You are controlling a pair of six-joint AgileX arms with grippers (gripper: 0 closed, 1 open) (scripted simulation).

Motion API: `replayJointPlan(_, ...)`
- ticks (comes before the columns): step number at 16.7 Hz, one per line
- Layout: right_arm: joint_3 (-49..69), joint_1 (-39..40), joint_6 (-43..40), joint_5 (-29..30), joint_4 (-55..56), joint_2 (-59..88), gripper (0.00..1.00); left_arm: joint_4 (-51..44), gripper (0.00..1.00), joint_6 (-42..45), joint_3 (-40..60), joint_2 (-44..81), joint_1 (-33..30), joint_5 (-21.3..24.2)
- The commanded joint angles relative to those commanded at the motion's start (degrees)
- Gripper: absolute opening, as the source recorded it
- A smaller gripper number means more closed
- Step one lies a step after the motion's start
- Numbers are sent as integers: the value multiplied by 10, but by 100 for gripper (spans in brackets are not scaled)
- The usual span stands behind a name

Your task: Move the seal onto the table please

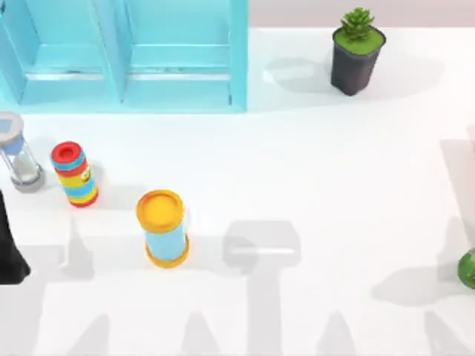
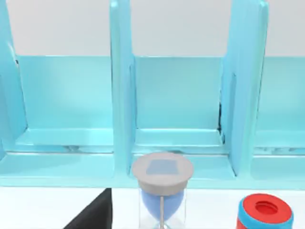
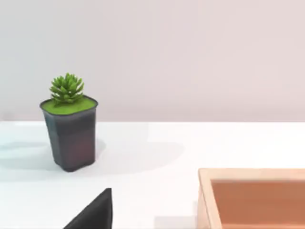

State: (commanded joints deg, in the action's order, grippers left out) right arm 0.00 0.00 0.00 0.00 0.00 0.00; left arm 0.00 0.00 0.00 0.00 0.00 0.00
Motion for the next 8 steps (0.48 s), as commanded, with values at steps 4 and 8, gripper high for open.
replayJointPlan(4, 14, -6, -5, 0, -13, 17, 100, 0, 100, 0, 0, 0, 0, 0)
replayJointPlan(8, 99, -37, -36, 0, -89, 117, 100, 0, 100, 0, 0, 0, 0, 0)
